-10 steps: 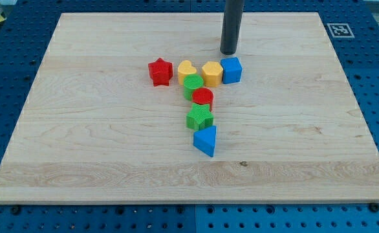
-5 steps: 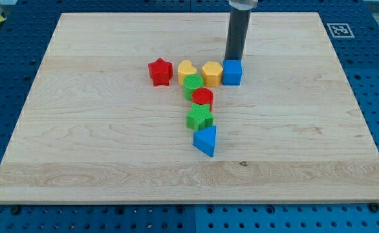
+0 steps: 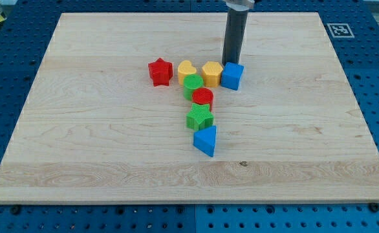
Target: Move the blue cube to the right side of the red circle
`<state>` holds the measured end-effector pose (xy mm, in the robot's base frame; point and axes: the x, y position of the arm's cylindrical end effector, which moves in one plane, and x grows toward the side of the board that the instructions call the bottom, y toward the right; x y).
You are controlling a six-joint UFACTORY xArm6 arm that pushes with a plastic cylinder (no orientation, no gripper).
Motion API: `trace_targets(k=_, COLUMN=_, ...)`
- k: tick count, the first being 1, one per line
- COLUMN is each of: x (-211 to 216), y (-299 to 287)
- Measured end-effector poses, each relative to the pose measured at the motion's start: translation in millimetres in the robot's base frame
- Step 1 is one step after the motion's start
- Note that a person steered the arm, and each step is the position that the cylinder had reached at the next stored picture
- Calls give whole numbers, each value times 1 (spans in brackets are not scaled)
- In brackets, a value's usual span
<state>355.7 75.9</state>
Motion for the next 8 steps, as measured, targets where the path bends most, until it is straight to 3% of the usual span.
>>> trace_targets(k=5, x=62, y=10)
trace_targets(k=8, x=62, y=-15)
